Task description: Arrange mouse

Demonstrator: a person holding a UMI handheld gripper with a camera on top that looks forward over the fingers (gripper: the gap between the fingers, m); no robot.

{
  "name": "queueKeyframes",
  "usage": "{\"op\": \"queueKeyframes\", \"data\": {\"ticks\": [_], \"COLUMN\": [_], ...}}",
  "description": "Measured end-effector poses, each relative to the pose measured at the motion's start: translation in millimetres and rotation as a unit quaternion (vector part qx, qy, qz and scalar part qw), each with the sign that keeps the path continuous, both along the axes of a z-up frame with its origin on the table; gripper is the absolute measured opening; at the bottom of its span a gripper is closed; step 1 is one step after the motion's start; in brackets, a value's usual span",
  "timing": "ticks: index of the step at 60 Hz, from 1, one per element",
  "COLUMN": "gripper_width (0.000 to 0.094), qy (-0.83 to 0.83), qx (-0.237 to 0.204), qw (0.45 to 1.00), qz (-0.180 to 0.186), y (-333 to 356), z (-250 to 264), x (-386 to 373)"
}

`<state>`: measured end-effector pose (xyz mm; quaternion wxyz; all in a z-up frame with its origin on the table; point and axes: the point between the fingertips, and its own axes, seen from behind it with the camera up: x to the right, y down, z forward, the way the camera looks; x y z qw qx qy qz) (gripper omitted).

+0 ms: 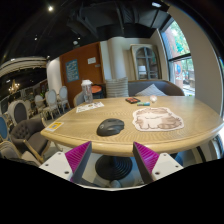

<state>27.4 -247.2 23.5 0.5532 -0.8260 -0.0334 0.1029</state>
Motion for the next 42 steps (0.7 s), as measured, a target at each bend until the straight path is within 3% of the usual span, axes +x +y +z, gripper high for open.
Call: {"op": "queueKeyframes", "data": {"ticks": [8,35,38,41,42], "gripper_width": [0.0858,0.0847,0.0795,0.0588,0.0584], "qy": [0.006,-0.032,-0.033,-0.048,-0.048], "qx": [-0.013,-0.062,-0.065,-0.069,-0.066], "qw": [0.999,0.998,0.997,0.996,0.996], "qz": [0.034,-0.007,-0.010,-0.018,-0.019], "y": [36.5,174.7,185.9,193.5,194.7], "z": [-8.8,-33.2,-35.1,-39.3,-37.6], "x": [-40.2,-67.5,-73.0,-74.8,-76.3]}}
